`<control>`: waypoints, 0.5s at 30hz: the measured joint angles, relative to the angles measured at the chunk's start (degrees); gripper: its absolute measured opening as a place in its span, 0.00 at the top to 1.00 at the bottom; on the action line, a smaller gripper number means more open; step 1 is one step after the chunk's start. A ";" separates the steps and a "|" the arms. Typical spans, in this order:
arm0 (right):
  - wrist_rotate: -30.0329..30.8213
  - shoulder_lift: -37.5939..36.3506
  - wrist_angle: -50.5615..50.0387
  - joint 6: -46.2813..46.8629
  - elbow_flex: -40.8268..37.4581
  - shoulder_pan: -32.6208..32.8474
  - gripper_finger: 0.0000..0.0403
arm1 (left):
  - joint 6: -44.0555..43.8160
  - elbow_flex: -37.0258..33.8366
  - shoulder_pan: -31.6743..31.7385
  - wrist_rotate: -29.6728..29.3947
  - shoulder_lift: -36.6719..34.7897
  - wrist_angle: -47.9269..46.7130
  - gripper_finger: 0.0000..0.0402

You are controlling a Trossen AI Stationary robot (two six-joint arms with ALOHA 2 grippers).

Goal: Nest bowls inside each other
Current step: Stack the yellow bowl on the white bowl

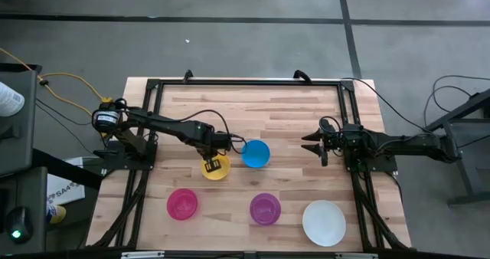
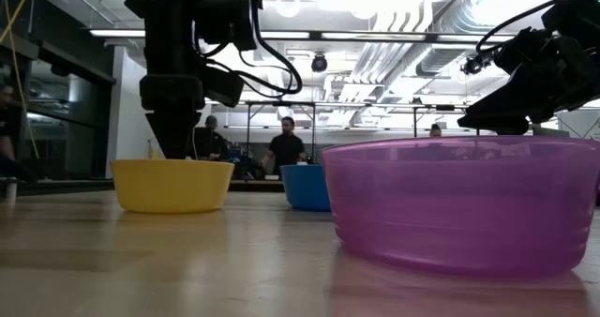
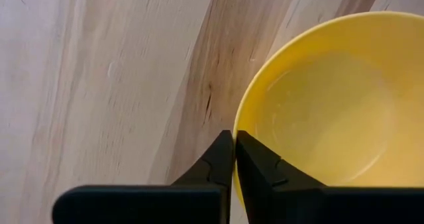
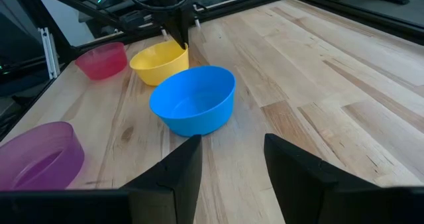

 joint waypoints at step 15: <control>0.00 0.00 0.02 0.00 -0.02 0.02 0.61 | 3.09 1.89 0.01 0.50 -0.02 -0.20 1.00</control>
